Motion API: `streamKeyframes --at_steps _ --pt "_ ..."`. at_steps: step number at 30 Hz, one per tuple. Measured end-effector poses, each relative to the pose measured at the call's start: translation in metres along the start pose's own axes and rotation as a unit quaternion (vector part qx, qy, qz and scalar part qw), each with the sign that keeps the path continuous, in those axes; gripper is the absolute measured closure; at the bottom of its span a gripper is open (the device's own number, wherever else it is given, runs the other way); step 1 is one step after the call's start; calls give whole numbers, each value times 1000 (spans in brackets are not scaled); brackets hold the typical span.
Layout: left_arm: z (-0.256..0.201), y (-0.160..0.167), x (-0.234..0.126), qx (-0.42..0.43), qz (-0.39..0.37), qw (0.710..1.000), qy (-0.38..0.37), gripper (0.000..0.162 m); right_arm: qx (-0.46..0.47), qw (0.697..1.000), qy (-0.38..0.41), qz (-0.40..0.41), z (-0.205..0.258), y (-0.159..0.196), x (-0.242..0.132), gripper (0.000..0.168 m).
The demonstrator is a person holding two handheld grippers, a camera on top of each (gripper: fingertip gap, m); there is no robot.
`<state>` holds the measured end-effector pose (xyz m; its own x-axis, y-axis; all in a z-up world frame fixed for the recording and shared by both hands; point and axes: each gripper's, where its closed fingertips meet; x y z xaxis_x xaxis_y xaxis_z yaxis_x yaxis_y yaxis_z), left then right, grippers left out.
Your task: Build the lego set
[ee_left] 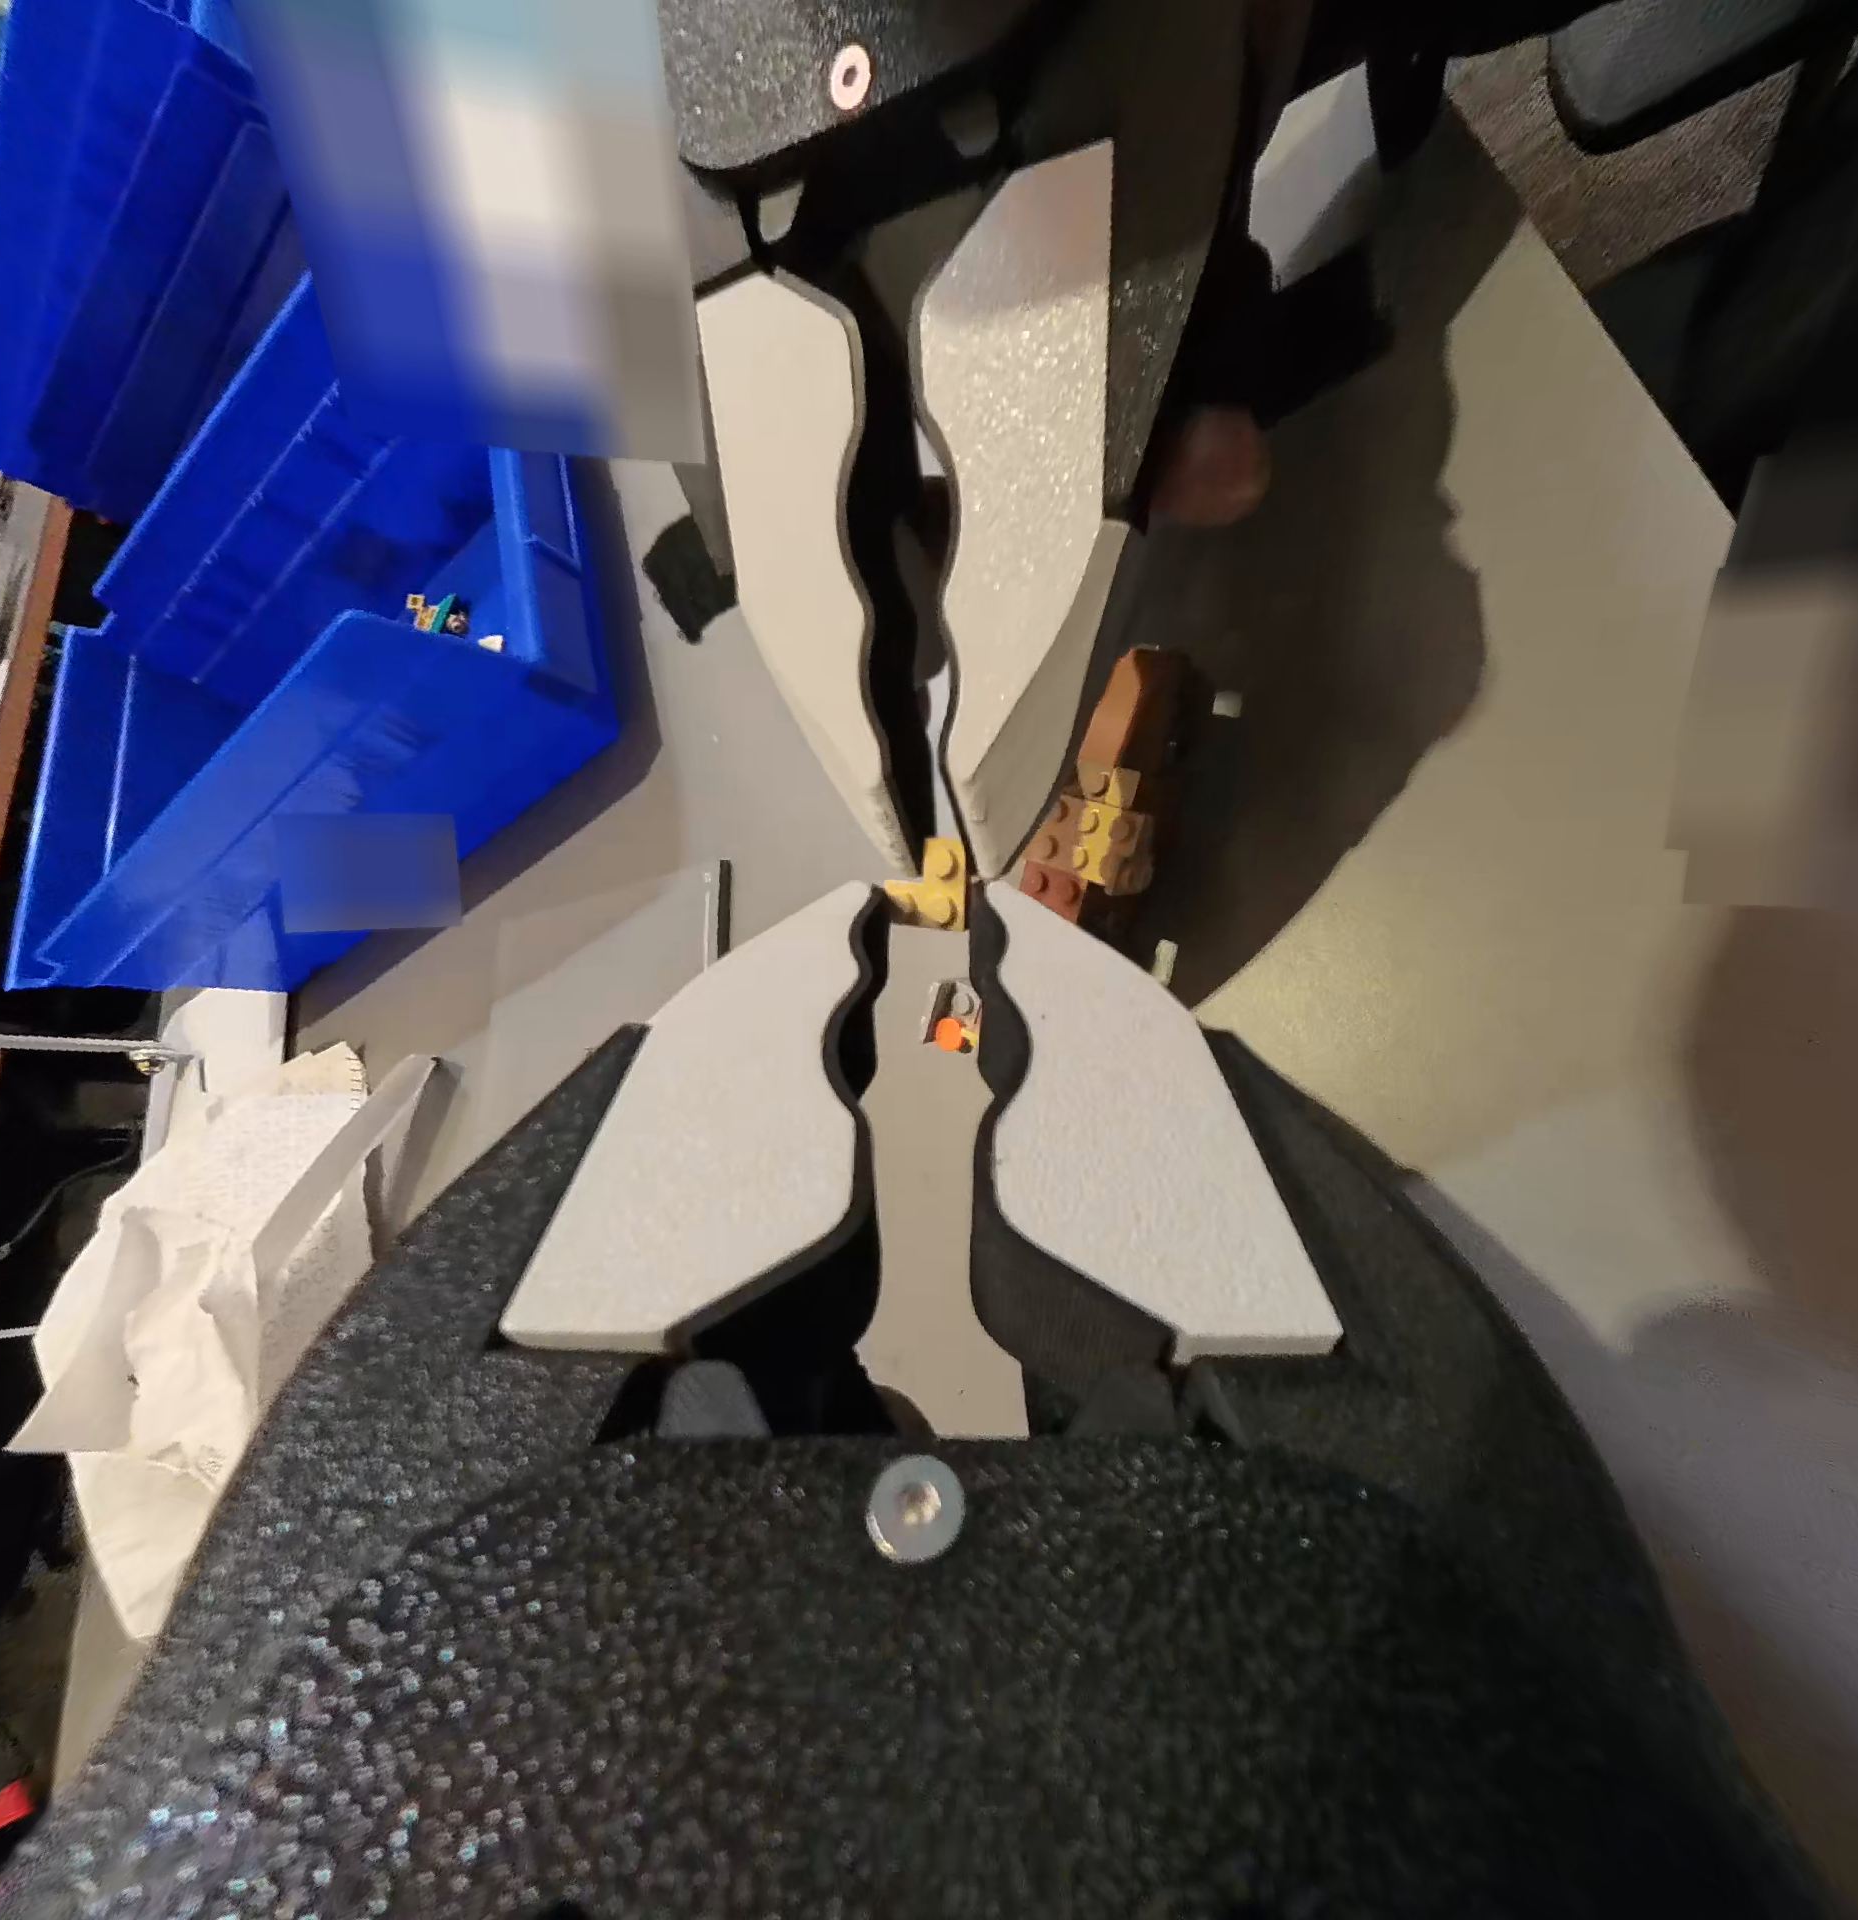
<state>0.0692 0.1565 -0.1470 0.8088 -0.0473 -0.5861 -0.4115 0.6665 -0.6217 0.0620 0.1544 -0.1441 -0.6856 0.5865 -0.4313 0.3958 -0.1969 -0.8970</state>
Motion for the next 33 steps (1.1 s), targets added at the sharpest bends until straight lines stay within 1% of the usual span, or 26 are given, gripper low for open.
streamKeyframes --at_steps 3,6,9,14,16,19,23,26,27,28,33 --pt "0 0 1 2 5 1000 -1 147 -4 1000 4 1 -1 1 0 160" --pt "3 0 2 -15 0 1000 -12 147 4 1000 9 -10 -4 2 -3 161" --pt "8 15 0 -48 15 998 -34 132 23 999 18 -27 -11 5 -13 161" --pt "-16 48 0 -146 9 988 43 107 82 995 10 -55 -14 19 -35 160" --pt "-23 56 5 -167 6 984 65 101 99 993 7 -60 -11 26 -41 161" --pt "-24 57 15 -172 -3 981 87 95 114 992 1 -60 -4 35 -47 161" --pt "-25 44 26 -139 -26 980 140 98 117 991 -3 -63 3 38 -55 161" --pt "-28 43 35 -107 -17 979 172 102 118 991 -3 -64 5 38 -58 161" --pt "-29 43 37 -97 -14 979 178 106 116 991 -1 -62 5 38 -59 161" --pt "-29 43 38 -90 -13 979 182 112 114 992 1 -60 5 38 -59 161" --pt "-30 39 41 -82 -4 983 166 113 111 992 2 -62 5 38 -61 161"
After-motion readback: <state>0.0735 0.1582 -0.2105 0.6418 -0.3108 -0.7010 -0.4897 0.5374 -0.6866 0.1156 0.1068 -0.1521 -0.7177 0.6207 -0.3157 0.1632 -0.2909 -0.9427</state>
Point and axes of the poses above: each gripper's, where its closed fingertips meet, x out along the fingers, y out of its underside, z = x × y across the jaws, and after that the axes turned 1 degree about -y, right-handed
